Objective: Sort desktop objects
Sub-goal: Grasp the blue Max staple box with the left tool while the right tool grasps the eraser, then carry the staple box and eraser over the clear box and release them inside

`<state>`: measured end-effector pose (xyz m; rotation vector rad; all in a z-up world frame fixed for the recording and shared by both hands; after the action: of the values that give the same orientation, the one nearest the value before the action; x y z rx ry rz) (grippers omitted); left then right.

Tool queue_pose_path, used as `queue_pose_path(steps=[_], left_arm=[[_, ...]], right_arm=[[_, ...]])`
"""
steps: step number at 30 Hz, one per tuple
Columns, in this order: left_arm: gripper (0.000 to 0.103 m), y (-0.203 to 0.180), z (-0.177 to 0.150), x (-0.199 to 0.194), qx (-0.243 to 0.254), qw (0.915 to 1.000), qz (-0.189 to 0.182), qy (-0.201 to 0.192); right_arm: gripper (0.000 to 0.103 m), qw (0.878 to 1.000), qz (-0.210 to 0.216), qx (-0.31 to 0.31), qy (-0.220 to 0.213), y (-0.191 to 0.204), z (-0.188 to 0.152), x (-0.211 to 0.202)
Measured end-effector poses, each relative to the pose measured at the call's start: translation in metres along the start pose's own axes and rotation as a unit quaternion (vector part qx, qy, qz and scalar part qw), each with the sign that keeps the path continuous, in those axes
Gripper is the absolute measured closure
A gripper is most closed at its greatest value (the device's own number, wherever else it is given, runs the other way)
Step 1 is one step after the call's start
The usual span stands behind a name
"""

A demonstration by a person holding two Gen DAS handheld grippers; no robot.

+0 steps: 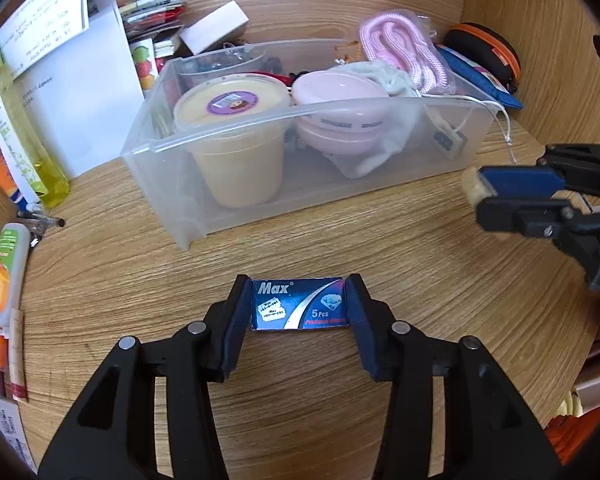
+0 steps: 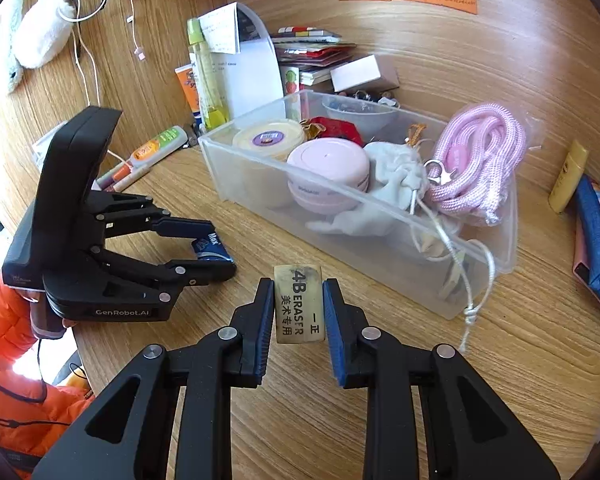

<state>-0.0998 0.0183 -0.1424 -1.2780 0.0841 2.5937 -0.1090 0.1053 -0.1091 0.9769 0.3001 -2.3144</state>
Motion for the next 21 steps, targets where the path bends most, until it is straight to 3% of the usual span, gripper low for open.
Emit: queue_pose_path(steps=[11, 21], left_arm=[[0.056, 0.01, 0.033, -0.041, -0.015, 0.9973, 0.001, -0.071], [0.056, 0.019, 0.089, -0.06, -0.018, 0.9908, 0.0, -0.134]], right_arm=[[0.081, 0.999, -0.021, 0.013, -0.035, -0.017, 0.017, -0.021], [0.081, 0.995, -0.048, 0.036, -0.077, -0.043, 0.05, -0.039]])
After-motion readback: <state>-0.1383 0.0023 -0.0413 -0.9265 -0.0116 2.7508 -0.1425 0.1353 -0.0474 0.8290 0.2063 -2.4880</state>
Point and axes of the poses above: each gripper's, at about its wrist camera, not at the fingertips, and x roughly the way its jaws point, y to its left, z to its top, the point moved 6 cm from there along x, roughly the way its jaws point, and after that the axes turned 5 degrees about -z, right-handed, at the moved point
